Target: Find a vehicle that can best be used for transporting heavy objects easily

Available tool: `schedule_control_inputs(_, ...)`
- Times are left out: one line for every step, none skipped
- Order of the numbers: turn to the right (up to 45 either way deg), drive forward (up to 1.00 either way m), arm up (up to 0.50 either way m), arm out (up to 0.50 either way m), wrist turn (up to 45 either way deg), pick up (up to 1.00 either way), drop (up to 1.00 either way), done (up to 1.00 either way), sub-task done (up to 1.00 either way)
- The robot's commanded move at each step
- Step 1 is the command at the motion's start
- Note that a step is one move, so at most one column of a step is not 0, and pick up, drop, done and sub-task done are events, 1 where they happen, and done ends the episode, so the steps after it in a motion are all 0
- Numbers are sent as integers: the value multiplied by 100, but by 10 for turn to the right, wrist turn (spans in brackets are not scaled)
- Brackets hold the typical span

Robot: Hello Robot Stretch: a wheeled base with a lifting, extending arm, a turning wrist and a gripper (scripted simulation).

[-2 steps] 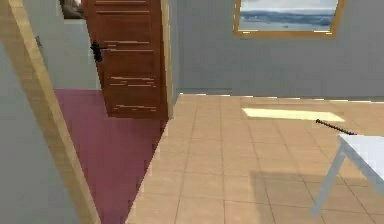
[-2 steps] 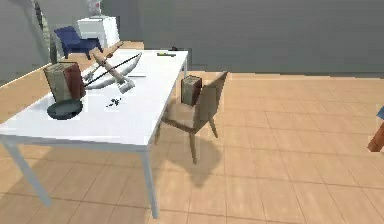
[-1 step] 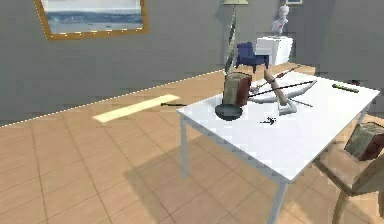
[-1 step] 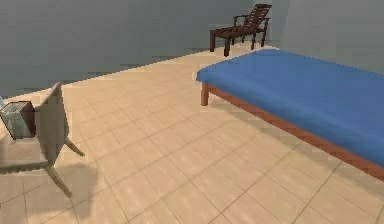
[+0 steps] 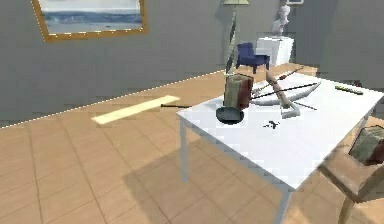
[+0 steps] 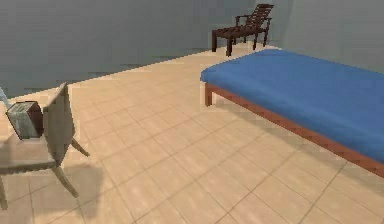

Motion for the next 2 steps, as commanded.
schedule_control_inputs(-390, 0, 0, 0, 0, 0, 0, 0, 0)
schedule_control_inputs(-30, 0, 0, 0, 0, 0, 0, 0, 0)
